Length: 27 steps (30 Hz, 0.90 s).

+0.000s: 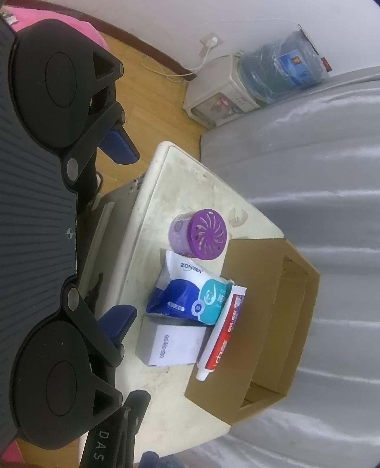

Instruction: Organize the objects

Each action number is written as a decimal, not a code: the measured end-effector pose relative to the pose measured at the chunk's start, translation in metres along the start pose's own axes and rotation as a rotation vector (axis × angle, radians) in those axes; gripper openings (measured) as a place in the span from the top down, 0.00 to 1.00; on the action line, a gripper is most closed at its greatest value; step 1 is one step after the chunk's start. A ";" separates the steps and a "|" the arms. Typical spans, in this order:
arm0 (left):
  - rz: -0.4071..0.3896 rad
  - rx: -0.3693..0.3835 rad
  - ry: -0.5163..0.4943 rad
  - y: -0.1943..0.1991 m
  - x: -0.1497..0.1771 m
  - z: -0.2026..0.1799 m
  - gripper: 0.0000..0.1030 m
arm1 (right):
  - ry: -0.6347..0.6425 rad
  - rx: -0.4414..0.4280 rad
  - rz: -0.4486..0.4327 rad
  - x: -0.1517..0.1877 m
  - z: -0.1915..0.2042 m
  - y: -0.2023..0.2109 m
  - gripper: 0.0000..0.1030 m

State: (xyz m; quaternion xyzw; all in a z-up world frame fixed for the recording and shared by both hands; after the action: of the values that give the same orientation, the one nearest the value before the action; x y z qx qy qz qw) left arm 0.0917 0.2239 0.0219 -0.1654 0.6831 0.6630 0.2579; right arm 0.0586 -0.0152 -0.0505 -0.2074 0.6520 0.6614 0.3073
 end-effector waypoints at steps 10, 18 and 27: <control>0.002 -0.001 -0.011 0.000 0.000 -0.002 0.00 | -0.006 0.000 -0.004 0.001 -0.001 0.001 0.00; 0.002 -0.003 -0.012 0.000 0.001 -0.001 0.00 | -0.007 -0.001 -0.004 0.002 0.000 0.001 0.00; 0.005 0.000 -0.014 -0.002 0.003 -0.002 0.00 | -0.007 0.001 -0.003 0.001 0.000 0.001 0.00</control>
State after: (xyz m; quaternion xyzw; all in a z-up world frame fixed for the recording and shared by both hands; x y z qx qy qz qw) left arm 0.0902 0.2219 0.0188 -0.1591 0.6818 0.6646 0.2610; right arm 0.0567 -0.0154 -0.0506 -0.2058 0.6509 0.6613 0.3107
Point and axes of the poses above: each gripper's, at about its wrist camera, not at the fingertips, and y roughly against the way its jaws point, z to its left, x to its underside, the point moved 8 cm from there along -y, roughly the way its jaws point, and after that the axes turned 4 degrees about -y, right-handed, at the moved point
